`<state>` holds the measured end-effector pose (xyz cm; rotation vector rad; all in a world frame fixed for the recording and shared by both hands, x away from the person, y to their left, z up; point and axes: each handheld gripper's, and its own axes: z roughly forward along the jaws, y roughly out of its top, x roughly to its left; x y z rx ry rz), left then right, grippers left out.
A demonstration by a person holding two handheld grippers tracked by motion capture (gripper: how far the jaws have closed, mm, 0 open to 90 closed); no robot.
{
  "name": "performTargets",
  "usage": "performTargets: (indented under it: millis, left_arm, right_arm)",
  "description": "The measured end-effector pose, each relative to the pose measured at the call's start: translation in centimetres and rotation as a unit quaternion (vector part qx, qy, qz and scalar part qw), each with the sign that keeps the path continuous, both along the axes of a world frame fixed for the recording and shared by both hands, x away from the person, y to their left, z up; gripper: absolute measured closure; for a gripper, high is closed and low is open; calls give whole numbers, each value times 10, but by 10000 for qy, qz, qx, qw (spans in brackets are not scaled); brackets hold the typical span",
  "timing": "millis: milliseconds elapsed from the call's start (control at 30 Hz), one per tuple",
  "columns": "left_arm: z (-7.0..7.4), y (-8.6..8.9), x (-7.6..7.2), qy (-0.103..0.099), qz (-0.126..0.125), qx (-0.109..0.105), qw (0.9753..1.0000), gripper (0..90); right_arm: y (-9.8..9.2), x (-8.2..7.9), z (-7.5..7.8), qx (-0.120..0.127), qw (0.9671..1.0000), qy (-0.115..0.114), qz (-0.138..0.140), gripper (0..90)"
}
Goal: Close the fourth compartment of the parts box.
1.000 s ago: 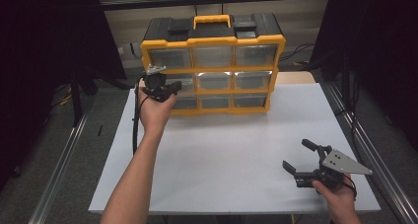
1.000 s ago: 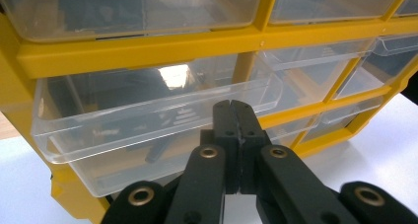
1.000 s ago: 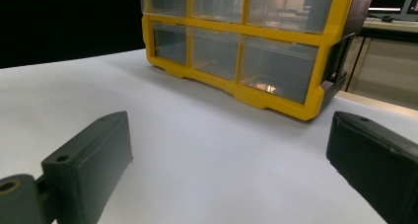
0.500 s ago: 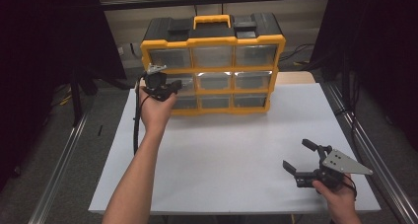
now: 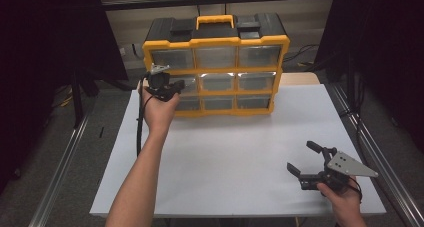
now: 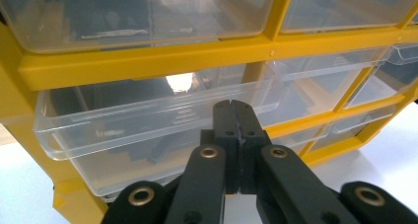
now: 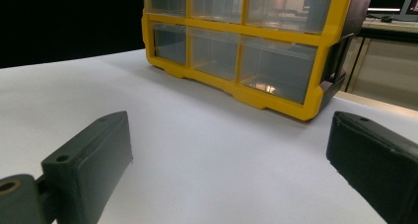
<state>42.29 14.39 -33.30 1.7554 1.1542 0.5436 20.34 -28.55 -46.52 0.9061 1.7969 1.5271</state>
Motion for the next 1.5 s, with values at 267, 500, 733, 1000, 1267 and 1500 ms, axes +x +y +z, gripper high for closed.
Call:
performTargets:
  millis: [267,500,733,1000,1267,1500]
  left_arm:
    - [-1,-1,2,-40,30,44,10000,900]
    - [-1,-2,3,-51,71,32,10000,900]
    - [-2,-2,5,-55,90,-5,9999,900]
    - [-3,-3,7,-82,127,-32,9999,900]
    - [-3,-4,9,-104,142,6,9998,900]
    - [-3,-4,10,-122,144,14,9998,900]
  right_arm:
    - [0,0,0,2,10000,-18,19,31]
    - [0,0,0,0,10000,-20,22,31]
    - [-1,0,0,-6,10000,-12,33,31]
    - [0,0,0,-6,10000,-6,37,31]
    - [0,0,-1,-1,10000,5,37,31]
    - [0,0,-1,-12,10000,10,31,31]
